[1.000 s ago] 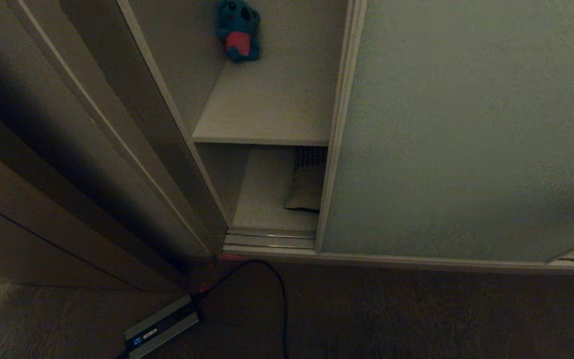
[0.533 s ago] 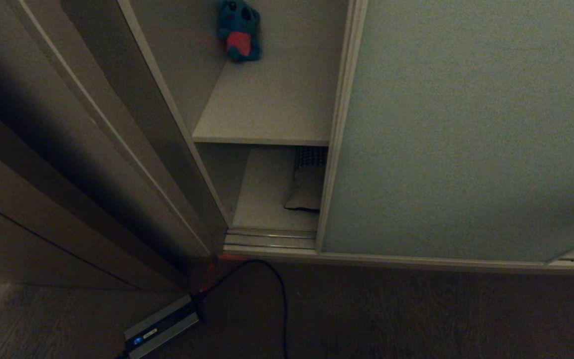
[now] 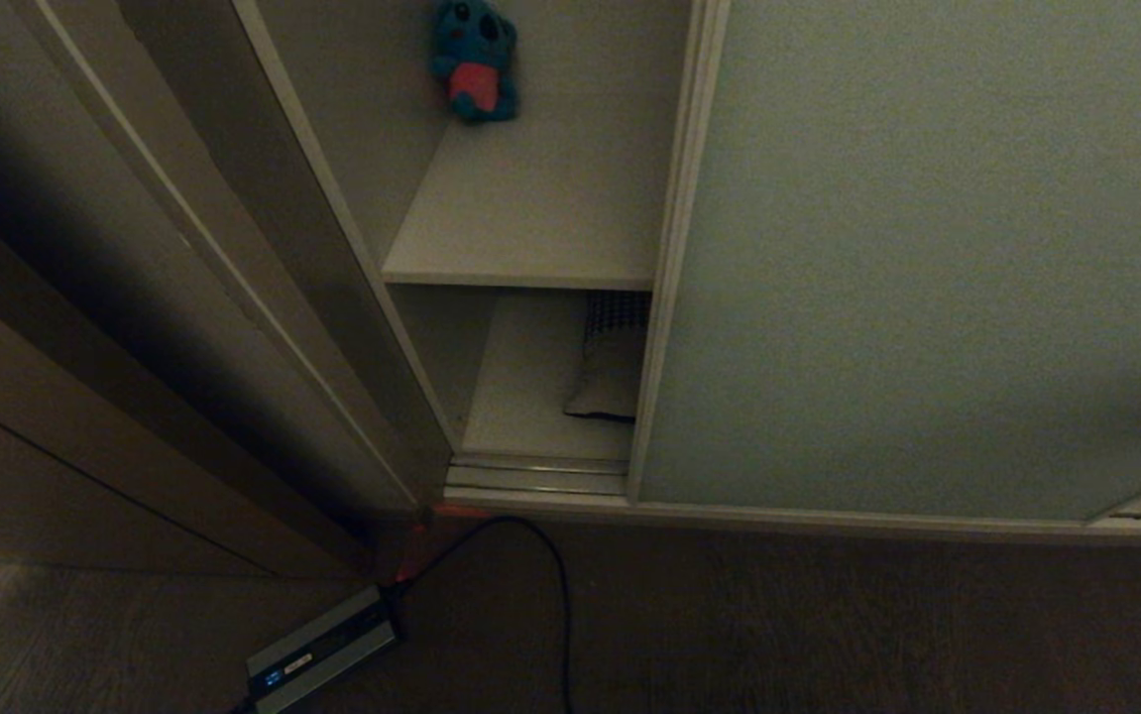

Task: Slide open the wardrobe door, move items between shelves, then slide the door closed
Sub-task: Close the door

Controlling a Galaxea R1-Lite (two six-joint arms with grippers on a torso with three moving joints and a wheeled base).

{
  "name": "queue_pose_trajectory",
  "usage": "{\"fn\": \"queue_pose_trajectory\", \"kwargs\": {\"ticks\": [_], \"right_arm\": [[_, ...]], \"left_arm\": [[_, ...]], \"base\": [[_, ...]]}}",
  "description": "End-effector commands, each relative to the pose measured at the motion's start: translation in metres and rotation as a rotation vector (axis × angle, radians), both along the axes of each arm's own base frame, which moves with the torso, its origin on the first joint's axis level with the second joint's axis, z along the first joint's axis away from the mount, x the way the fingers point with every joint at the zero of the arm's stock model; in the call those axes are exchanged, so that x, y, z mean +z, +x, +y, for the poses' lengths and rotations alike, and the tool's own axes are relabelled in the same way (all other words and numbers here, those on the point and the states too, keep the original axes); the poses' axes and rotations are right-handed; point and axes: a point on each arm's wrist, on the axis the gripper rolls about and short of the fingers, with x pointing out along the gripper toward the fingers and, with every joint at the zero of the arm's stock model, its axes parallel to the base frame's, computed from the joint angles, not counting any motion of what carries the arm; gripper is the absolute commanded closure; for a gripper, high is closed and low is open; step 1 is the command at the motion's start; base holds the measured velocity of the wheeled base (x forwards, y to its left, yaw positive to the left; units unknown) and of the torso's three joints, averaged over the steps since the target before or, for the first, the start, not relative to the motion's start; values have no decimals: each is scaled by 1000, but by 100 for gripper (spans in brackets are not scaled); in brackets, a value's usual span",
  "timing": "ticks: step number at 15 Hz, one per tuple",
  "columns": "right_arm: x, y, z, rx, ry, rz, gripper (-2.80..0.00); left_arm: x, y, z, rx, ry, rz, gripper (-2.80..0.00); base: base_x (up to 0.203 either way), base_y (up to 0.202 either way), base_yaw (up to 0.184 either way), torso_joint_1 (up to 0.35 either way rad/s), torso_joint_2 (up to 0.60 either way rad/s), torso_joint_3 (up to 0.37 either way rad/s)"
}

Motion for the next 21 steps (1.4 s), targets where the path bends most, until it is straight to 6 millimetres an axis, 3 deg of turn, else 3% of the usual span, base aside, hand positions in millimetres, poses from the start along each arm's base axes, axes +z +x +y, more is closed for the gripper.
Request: {"fn": "queue_pose_trajectory", "kwargs": {"ticks": [1, 7, 11, 17, 21], "right_arm": [[7, 3, 5, 14, -12, -9, 0], [22, 3, 20, 29, -11, -8, 0], [27, -6, 41, 39, 31, 17, 0], [42, -2, 95, 111, 67, 43, 0], [49, 1, 143, 189, 95, 66, 0]], "left_arm": [[0, 0, 0, 0, 0, -3, 0], [0, 0, 0, 0, 0, -2, 0], [0, 0, 0, 0, 0, -2, 0], [0, 0, 0, 0, 0, -3, 0], [0, 0, 0, 0, 0, -2, 0]], "base": [[0, 0, 0, 0, 0, 0], [0, 0, 0, 0, 0, 0], [0, 0, 0, 0, 0, 0], [0, 0, 0, 0, 0, 0], [0, 0, 0, 0, 0, 0]]}}
